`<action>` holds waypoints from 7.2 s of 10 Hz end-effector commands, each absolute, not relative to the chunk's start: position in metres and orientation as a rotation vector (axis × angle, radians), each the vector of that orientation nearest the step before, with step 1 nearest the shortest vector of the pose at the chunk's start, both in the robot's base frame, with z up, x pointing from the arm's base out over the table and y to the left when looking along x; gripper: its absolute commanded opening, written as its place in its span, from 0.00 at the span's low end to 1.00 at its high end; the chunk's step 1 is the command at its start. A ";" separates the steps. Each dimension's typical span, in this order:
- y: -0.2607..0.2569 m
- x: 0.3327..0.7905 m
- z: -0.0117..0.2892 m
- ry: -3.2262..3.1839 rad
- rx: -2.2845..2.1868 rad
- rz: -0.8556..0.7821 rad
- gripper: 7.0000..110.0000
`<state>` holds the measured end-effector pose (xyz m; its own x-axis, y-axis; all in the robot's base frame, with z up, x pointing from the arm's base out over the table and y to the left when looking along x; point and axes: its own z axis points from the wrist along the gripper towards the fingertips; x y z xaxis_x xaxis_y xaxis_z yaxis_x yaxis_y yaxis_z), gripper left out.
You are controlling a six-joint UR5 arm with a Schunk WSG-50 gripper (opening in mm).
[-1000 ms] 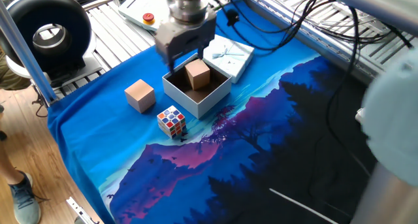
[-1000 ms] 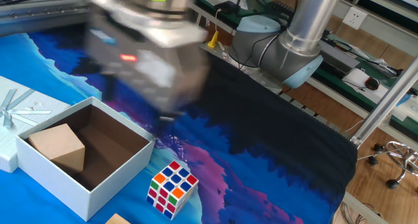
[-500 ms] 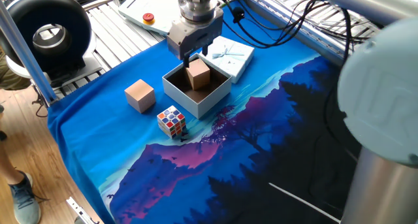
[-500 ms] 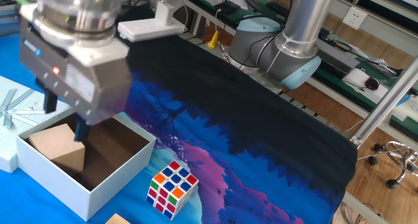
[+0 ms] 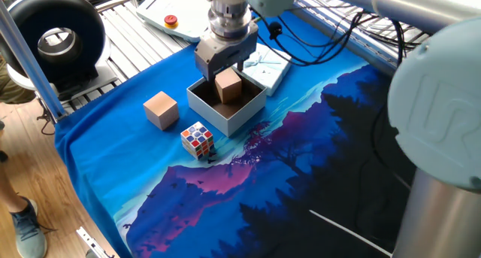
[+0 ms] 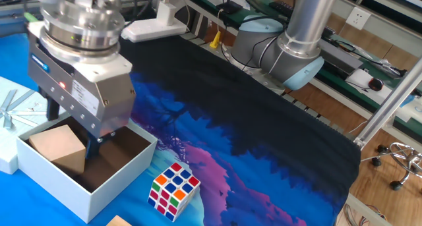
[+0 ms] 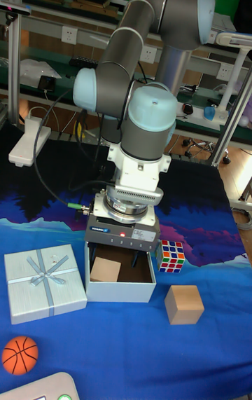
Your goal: Take everything out of the gift box
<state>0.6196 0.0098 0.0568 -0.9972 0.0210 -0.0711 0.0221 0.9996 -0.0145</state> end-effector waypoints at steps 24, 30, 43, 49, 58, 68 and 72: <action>-0.026 0.647 0.040 3.049 0.312 -0.136 0.00; -0.015 0.634 0.038 3.083 0.312 -0.095 0.00; 0.016 0.634 0.050 3.090 0.268 0.047 0.15; -0.012 0.629 0.052 3.109 0.158 -0.020 0.15; -0.007 0.641 0.037 3.108 0.144 0.023 0.36; -0.019 0.649 0.037 3.090 0.271 -0.048 0.00; -0.015 0.648 0.038 3.095 0.286 -0.039 0.00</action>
